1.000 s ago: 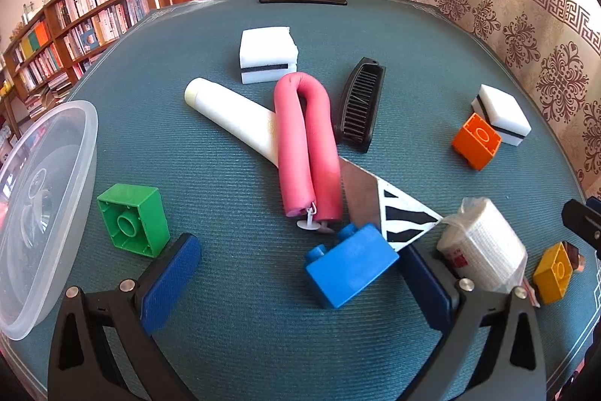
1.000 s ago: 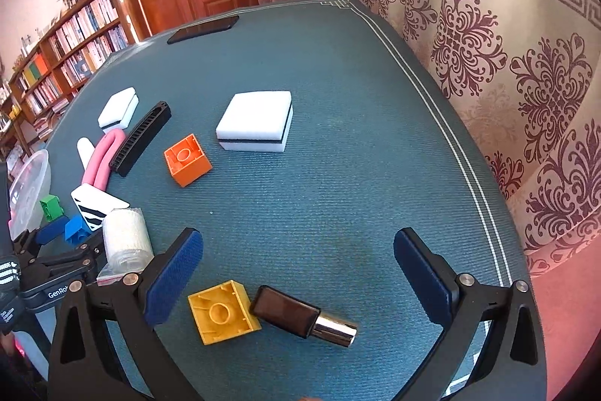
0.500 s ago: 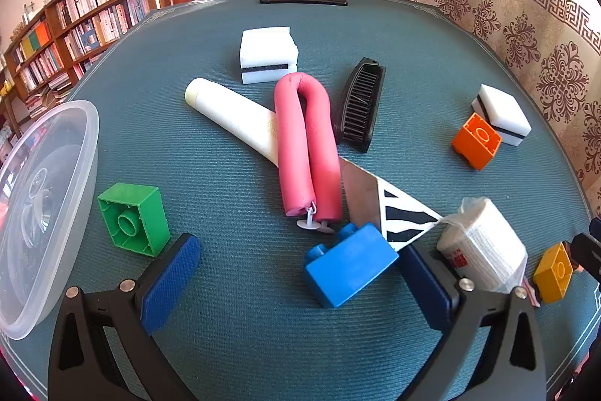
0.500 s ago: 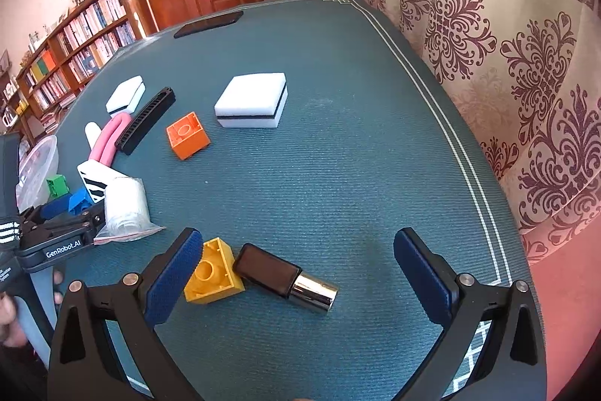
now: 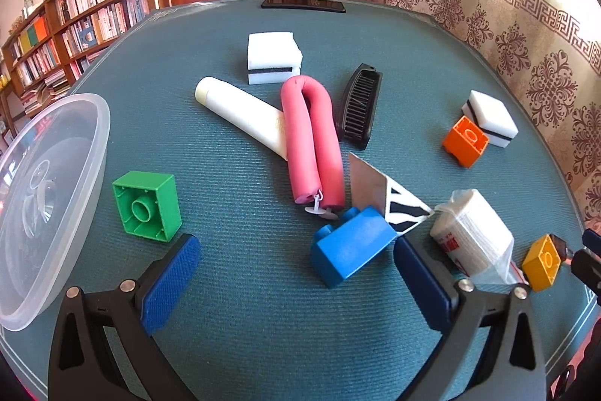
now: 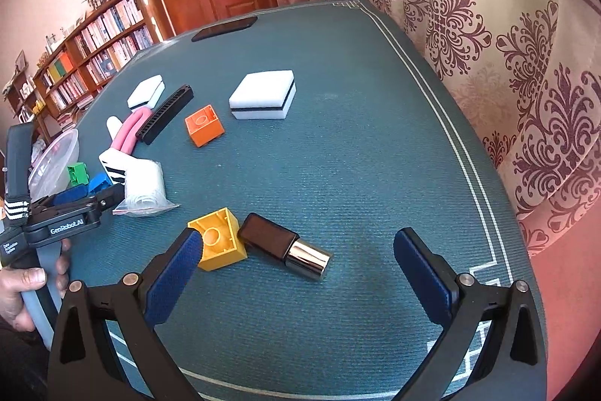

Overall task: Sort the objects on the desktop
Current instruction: 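Move left tool to the green block while right tool approaches the black-silver bottle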

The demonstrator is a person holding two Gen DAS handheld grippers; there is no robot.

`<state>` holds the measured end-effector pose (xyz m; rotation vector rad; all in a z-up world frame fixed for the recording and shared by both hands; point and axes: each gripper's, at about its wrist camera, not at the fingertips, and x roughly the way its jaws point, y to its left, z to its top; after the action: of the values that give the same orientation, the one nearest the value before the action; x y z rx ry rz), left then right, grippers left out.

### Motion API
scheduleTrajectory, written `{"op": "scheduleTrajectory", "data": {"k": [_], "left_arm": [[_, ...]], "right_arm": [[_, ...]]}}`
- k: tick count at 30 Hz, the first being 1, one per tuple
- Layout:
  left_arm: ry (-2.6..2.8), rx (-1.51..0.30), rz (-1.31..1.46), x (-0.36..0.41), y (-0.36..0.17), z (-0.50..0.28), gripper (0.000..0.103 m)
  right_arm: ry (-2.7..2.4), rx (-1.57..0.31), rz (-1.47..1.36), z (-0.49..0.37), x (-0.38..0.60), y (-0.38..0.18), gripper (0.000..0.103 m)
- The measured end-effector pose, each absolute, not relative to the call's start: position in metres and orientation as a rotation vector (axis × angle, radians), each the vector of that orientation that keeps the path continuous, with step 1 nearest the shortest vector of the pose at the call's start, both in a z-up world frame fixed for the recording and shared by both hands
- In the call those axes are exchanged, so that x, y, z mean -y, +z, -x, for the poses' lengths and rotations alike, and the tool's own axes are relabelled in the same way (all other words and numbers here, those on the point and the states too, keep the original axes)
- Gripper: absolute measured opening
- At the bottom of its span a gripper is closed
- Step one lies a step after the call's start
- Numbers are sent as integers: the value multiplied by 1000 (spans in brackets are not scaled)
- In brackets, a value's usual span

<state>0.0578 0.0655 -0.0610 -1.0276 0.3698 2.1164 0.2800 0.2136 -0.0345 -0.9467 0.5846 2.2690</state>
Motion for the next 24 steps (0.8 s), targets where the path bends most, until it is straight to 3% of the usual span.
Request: {"op": "scheduleTrajectory", "data": {"k": [7,14,24], "left_arm": [[2154,-403,946,-33,-51,-65,103],[2195,-331,1048,-10,-54,-45,103],[2253,-344,1036,-28,-56,-22,100]], "right_arm": [[2251,-582,966,-281,-217,-39,103],[2255,-578,981,-278,-216,-43,103],[2268,-587,989,-274,-215,-45,98]]}}
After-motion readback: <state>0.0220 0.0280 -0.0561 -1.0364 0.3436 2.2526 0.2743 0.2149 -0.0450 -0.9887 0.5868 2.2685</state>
